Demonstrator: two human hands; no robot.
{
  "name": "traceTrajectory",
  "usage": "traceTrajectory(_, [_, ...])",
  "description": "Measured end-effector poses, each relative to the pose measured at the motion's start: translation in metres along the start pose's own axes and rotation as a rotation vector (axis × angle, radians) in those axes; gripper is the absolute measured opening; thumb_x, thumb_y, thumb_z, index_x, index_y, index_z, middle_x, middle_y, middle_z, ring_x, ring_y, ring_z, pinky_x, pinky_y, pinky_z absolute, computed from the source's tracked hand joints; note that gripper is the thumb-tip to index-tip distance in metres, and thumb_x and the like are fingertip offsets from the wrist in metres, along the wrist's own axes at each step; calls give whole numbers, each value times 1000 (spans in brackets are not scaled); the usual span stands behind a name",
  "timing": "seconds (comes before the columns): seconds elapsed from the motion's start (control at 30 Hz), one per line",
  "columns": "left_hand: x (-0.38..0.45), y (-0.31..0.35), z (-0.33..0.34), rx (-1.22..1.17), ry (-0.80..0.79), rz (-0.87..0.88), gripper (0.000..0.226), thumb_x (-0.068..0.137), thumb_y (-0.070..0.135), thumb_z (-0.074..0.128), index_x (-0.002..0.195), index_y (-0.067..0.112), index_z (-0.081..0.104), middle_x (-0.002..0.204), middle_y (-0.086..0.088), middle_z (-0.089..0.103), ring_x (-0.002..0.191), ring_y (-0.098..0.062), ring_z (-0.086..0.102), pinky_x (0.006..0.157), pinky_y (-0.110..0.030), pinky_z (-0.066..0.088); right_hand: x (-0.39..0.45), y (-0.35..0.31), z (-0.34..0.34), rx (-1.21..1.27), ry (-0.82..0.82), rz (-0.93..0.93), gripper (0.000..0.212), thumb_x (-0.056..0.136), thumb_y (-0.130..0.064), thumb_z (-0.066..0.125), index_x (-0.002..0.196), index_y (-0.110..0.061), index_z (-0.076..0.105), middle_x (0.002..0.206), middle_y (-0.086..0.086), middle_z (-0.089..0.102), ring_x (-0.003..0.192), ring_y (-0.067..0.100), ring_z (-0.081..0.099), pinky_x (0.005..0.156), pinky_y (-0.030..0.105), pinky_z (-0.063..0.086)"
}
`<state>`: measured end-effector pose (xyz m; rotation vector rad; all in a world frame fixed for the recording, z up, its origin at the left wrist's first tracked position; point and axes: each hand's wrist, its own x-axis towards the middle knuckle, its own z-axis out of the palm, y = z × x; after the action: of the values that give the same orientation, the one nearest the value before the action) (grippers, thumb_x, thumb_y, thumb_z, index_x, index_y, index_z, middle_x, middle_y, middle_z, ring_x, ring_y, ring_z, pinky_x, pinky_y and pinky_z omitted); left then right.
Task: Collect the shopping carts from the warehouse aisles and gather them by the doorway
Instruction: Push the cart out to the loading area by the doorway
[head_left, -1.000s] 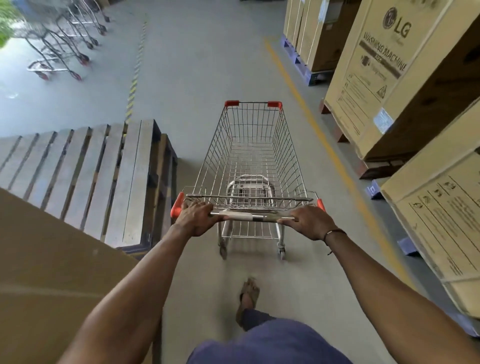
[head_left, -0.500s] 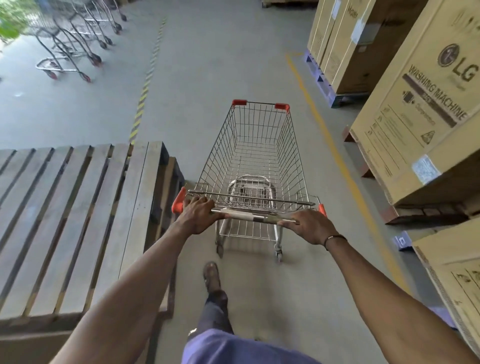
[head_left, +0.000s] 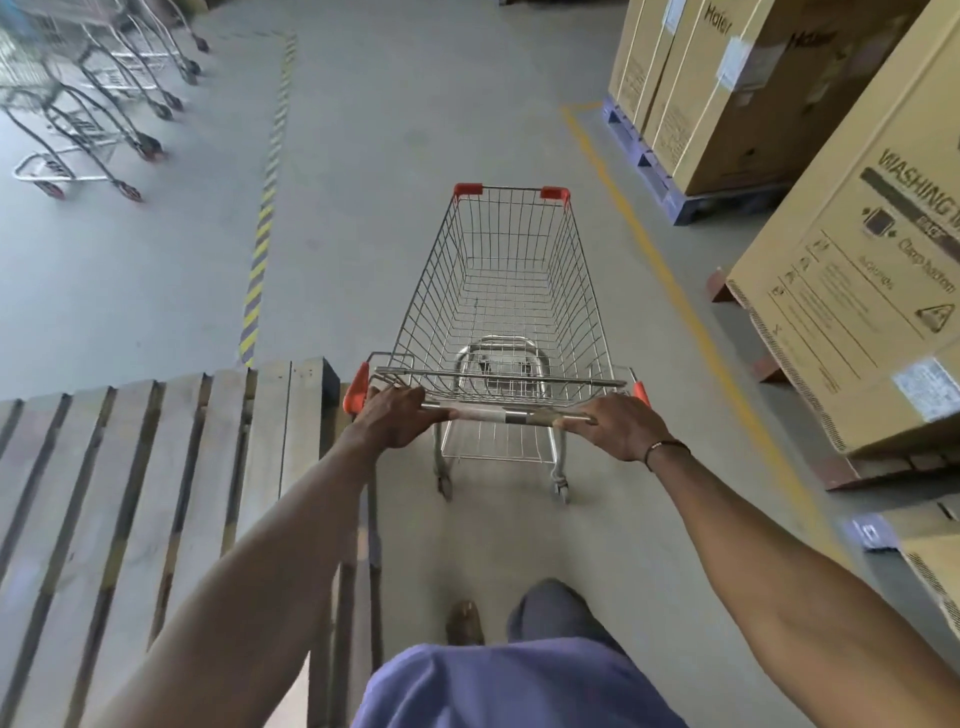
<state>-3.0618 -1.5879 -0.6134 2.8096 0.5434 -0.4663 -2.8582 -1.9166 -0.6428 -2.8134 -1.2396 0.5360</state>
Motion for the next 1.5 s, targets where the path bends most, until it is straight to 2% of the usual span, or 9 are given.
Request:
traceTrajectory(0.17, [79, -49, -30, 15, 32, -29, 87, 67, 112, 9, 80, 38, 53, 117, -3, 76, 121, -28, 67, 122, -64, 22, 89, -9, -35, -42, 46, -34, 98, 85, -103, 10, 102, -33, 77, 87, -11, 75, 94, 14, 70, 123, 66, 8])
traceTrajectory(0.27, [126, -75, -53, 36, 58, -60, 95, 69, 111, 9, 89, 34, 64, 116, 0, 77, 120, -26, 68, 126, -63, 8, 151, -14, -57, -63, 64, -54, 101, 83, -103, 10, 102, -32, 78, 86, -8, 75, 94, 18, 70, 124, 65, 9])
traceTrajectory(0.43, [209, -120, -99, 5, 49, -124, 111, 64, 113, 8, 94, 27, 73, 113, -4, 77, 111, -26, 70, 120, -63, 30, 266, -19, -96, -67, 79, -108, 103, 82, -104, 8, 90, -28, 77, 78, -8, 70, 86, 18, 68, 124, 66, 14])
traceTrajectory(0.63, [295, -161, -147, -15, 61, -233, 107, 64, 113, 8, 85, 28, 71, 108, -5, 78, 110, -27, 71, 126, -58, 14, 409, -22, -147, -90, 25, -207, 104, 80, -105, 5, 90, -29, 75, 77, -10, 68, 85, 16, 66, 120, 65, 18])
traceTrajectory(0.77, [341, -188, -173, -177, 121, -299, 115, 53, 116, 14, 83, 21, 70, 101, -16, 76, 100, -36, 72, 88, -44, 52, 504, -25, -170, -105, 4, -260, 99, 82, -105, 9, 103, -38, 79, 84, -11, 73, 94, 16, 69, 121, 66, 11])
traceTrajectory(0.93, [392, -222, -203, -186, 53, -350, 97, 77, 98, 34, 92, 12, 75, 96, -11, 74, 98, -30, 69, 103, -49, 44, 603, -36, -196, -124, -21, -344, 93, 83, -105, 12, 91, -36, 75, 82, -14, 72, 92, 14, 68, 121, 65, 15])
traceTrajectory(1.1, [438, -273, -222, -158, 202, -388, 119, 60, 112, 11, 82, 14, 74, 79, -8, 71, 78, -28, 68, 80, -42, 55, 690, -70, -228, -128, -31, -443, 83, 86, -102, 12, 98, -47, 73, 87, -15, 75, 97, 15, 70, 121, 67, 17])
traceTrajectory(1.23, [477, -324, -243, -112, 258, -416, 105, 67, 110, 19, 66, 16, 68, 63, -3, 64, 65, -25, 65, 61, -35, 36, 764, -104, -254, -134, -51, -493, 92, 83, -103, 8, 116, -49, 76, 101, -12, 78, 107, 16, 69, 118, 60, 12])
traceTrajectory(1.5, [551, -446, -293, -96, 229, -524, 103, 69, 110, 26, 56, 14, 59, 59, 2, 60, 67, -25, 64, 100, -53, 47, 911, -194, -303, -185, -111, -570, 94, 82, -103, 9, 118, -46, 75, 78, -17, 60, 98, 18, 68, 121, 65, 16])
